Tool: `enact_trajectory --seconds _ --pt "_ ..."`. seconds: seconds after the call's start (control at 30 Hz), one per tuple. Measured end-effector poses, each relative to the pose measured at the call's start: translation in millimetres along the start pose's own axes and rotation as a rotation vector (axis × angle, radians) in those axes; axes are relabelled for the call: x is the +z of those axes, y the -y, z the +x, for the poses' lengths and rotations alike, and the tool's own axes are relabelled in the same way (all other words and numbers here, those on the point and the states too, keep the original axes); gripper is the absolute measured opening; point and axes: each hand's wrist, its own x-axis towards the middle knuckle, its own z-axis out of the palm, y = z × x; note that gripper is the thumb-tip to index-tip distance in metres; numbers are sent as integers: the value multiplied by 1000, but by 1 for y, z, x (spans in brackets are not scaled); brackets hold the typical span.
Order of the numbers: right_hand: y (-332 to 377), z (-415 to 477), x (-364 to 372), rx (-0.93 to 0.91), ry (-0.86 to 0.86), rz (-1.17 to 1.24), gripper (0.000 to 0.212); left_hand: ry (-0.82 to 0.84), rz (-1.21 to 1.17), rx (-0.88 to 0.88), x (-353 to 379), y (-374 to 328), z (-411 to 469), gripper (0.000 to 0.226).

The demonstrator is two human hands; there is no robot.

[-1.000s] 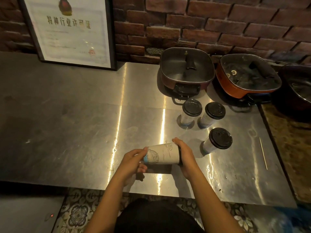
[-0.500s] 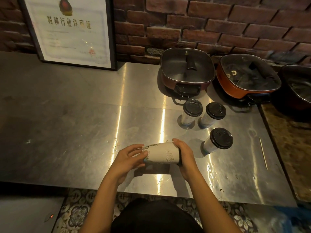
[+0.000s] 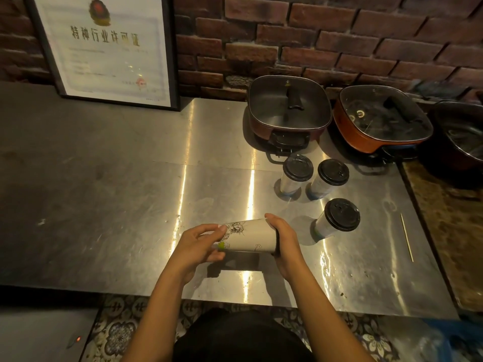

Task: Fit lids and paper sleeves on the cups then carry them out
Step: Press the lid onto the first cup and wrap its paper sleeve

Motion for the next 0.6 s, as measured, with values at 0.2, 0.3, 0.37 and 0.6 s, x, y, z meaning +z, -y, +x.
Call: enact_trajectory --seconds 0.2,0.3,0.37,0.6 --pt "1 -1 -1 11 -4 21 40 4 -36 -8 -2 -1 -2 35" --pt "2 -5 1 1 17 7 51 2 -10 -50 0 -1 -3 40" --pt "2 -6 1 -4 23 5 52 41 -17 -21 -4 -1 -5 40" --pt "5 -3 -2 -10 59 -27 49 -5 -18 -18 1 -7 -8 27"
